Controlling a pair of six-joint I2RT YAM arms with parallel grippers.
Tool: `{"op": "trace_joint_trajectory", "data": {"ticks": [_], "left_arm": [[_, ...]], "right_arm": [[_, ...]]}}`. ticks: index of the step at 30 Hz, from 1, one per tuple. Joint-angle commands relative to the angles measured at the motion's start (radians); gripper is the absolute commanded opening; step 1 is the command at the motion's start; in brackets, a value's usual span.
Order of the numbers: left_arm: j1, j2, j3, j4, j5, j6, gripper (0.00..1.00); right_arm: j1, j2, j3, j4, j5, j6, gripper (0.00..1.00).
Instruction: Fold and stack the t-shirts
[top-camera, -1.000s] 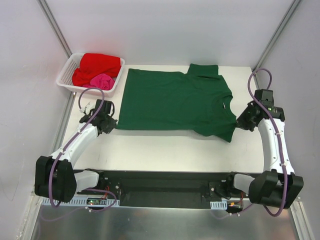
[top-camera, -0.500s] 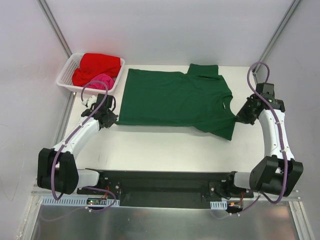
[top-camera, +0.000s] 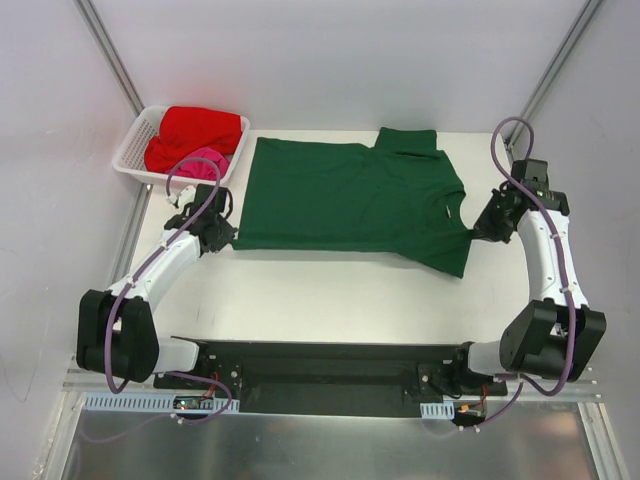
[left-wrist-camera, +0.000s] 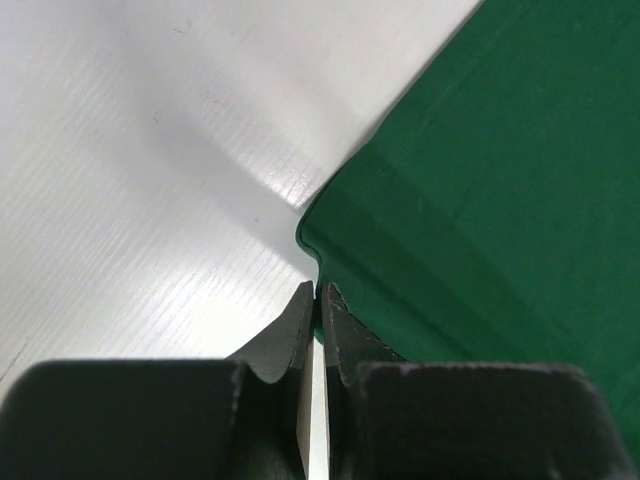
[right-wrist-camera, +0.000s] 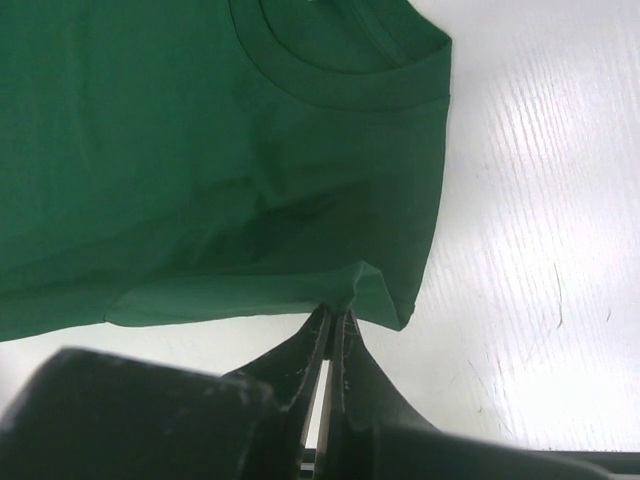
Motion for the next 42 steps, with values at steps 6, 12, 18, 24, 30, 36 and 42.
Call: {"op": "trace_joint_trajectory", "data": {"ticks": [6, 12, 18, 24, 30, 36, 42], "left_arm": [[0.013, 0.022, 0.043, 0.031, -0.037, 0.051, 0.0], [0.013, 0.05, 0.074, 0.042, -0.047, 0.083, 0.0], [0.013, 0.064, 0.106, 0.048, -0.049, 0.111, 0.0], [0.011, 0.075, 0.106, 0.052, -0.04, 0.123, 0.0], [0.011, 0.082, 0.103, 0.062, -0.043, 0.143, 0.0], [0.011, 0.076, 0.105, 0.069, -0.038, 0.148, 0.0], [0.013, 0.088, 0.112, 0.074, -0.027, 0.143, 0.0]], "right_arm": [[-0.011, 0.032, 0.077, 0.029, -0.003, -0.031, 0.01], [-0.011, 0.055, 0.103, 0.033, -0.01, -0.046, 0.01], [-0.009, 0.051, 0.099, 0.038, 0.005, -0.057, 0.01], [-0.009, 0.032, 0.062, 0.062, -0.004, -0.054, 0.01], [-0.011, 0.029, 0.062, 0.09, -0.021, -0.048, 0.01], [-0.011, 0.026, 0.053, 0.118, -0.032, -0.033, 0.01], [-0.011, 0.032, 0.051, 0.141, -0.047, -0.019, 0.01]]}}
